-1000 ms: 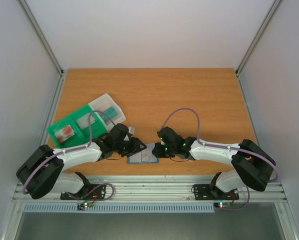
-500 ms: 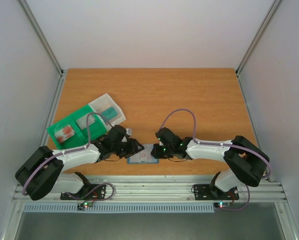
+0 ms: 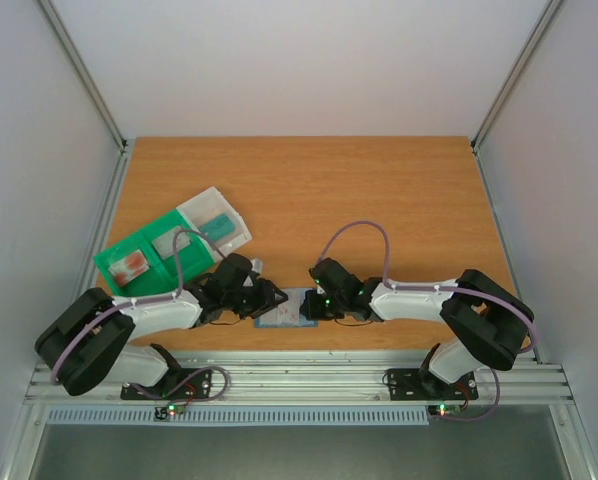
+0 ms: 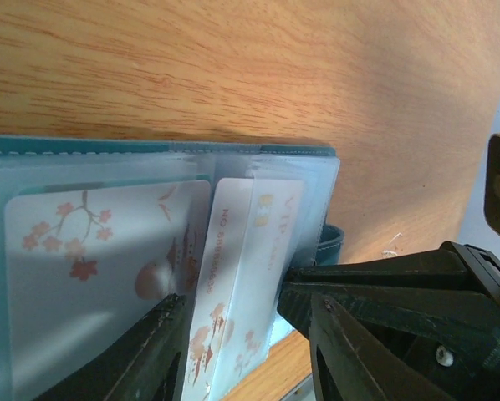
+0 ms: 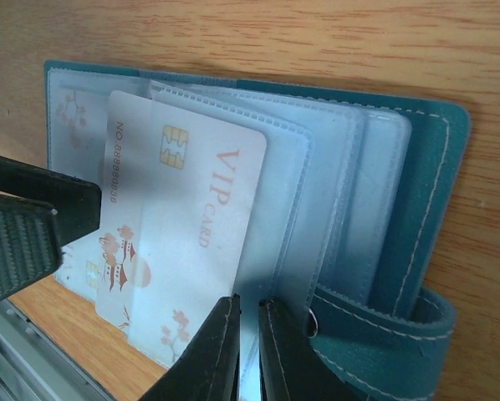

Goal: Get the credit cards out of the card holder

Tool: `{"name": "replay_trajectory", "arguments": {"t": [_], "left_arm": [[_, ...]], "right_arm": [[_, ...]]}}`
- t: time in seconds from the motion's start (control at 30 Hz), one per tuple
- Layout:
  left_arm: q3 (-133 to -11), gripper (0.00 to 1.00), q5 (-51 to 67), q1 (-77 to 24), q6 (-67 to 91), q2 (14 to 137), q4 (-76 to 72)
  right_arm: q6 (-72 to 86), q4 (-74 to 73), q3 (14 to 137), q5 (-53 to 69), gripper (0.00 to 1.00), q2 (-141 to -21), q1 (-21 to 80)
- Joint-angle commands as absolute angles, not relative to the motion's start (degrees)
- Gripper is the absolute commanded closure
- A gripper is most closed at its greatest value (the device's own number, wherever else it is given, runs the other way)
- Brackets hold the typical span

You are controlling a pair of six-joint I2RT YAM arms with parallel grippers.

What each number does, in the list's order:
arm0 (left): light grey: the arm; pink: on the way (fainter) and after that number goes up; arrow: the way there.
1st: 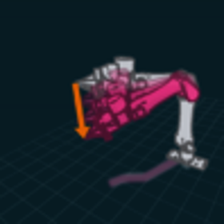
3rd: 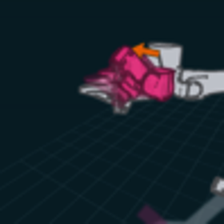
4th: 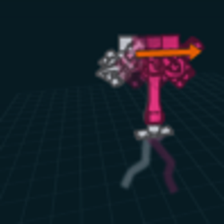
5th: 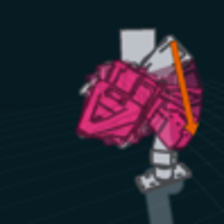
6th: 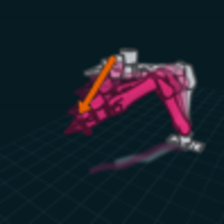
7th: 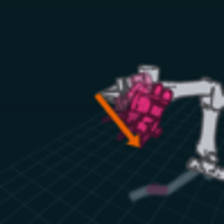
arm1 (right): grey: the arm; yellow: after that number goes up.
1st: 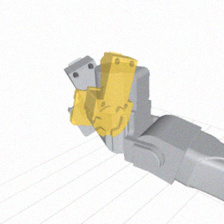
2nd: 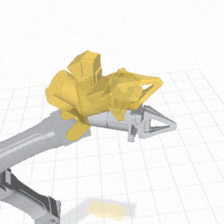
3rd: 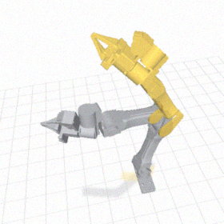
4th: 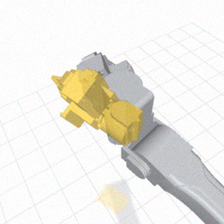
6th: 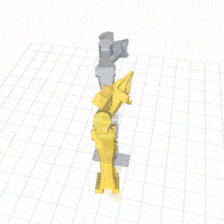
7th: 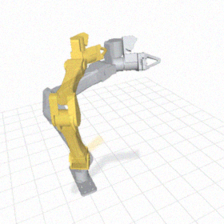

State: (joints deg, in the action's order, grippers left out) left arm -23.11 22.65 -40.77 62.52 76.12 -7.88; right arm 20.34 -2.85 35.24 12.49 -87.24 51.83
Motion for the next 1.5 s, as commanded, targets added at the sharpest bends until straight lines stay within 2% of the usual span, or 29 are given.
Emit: {"name": "replay_trajectory", "arguments": {"t": [0.0,0.2,0.53,1.0,1.47], "left_arm": [[-22.42,0.60,22.52,-40.52,62.02,78.51,-12.77],[-22.20,0.63,22.07,-40.60,62.32,80.69,-13.80],[-22.70,0.99,23.20,-40.56,62.58,81.27,-14.21],[-22.06,0.99,18.86,-40.59,59.31,74.42,-6.07],[-21.55,1.00,9.74,-40.56,58.20,56.52,8.70]], "right_arm": [[21.13,-5.00,33.27,10.55,0.89,-88.00,52.04],[21.10,-4.74,32.87,10.28,0.89,-87.85,52.03],[20.76,-4.98,31.90,9.66,0.90,-86.95,52.06],[21.59,-3.19,30.57,9.46,0.89,-85.90,52.03],[21.61,-2.33,30.58,10.36,0.89,-84.29,52.03]]}}
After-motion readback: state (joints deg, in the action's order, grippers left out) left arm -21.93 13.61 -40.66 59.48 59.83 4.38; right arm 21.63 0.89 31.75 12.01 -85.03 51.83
